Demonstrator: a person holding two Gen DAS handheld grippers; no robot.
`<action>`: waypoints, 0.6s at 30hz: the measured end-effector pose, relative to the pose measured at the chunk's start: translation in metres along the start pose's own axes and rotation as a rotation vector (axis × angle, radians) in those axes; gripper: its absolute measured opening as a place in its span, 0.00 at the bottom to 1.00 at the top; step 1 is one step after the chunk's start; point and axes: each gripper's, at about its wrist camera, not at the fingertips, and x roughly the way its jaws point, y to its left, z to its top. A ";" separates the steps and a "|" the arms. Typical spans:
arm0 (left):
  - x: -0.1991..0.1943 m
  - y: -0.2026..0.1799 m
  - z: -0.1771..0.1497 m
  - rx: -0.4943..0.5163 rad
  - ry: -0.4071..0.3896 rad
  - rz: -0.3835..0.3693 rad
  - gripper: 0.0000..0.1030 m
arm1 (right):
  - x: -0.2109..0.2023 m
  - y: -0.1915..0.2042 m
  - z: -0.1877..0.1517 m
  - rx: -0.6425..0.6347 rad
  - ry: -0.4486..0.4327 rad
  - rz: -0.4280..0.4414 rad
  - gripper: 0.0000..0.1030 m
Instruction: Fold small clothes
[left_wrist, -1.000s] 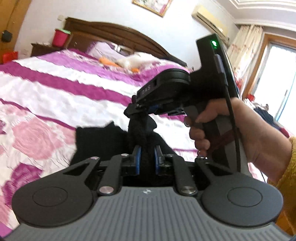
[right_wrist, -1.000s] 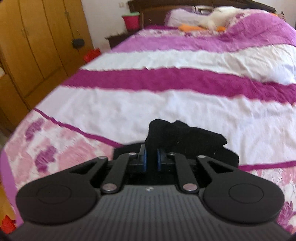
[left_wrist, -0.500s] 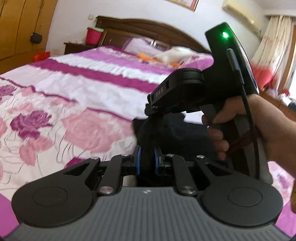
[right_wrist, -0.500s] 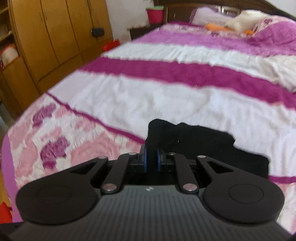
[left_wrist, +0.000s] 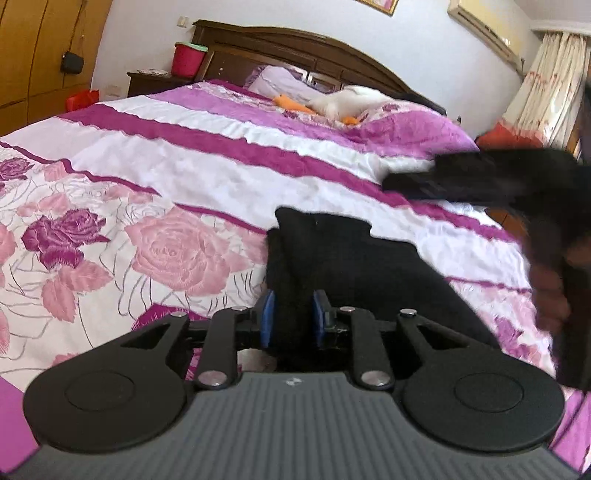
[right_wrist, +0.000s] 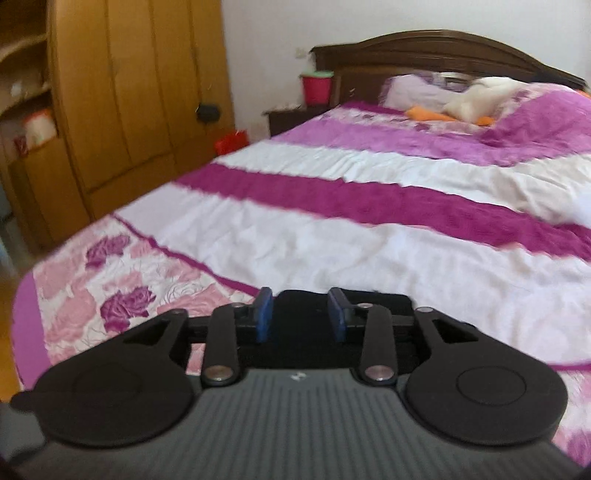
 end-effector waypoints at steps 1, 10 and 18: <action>-0.002 0.000 0.003 -0.010 -0.008 -0.004 0.28 | -0.008 -0.008 -0.005 0.028 -0.005 -0.013 0.36; 0.011 -0.008 0.018 -0.038 0.006 -0.029 0.55 | -0.040 -0.080 -0.080 0.314 0.055 -0.157 0.39; 0.050 -0.032 0.020 0.069 0.069 0.080 0.62 | -0.028 -0.073 -0.098 0.397 0.025 -0.108 0.38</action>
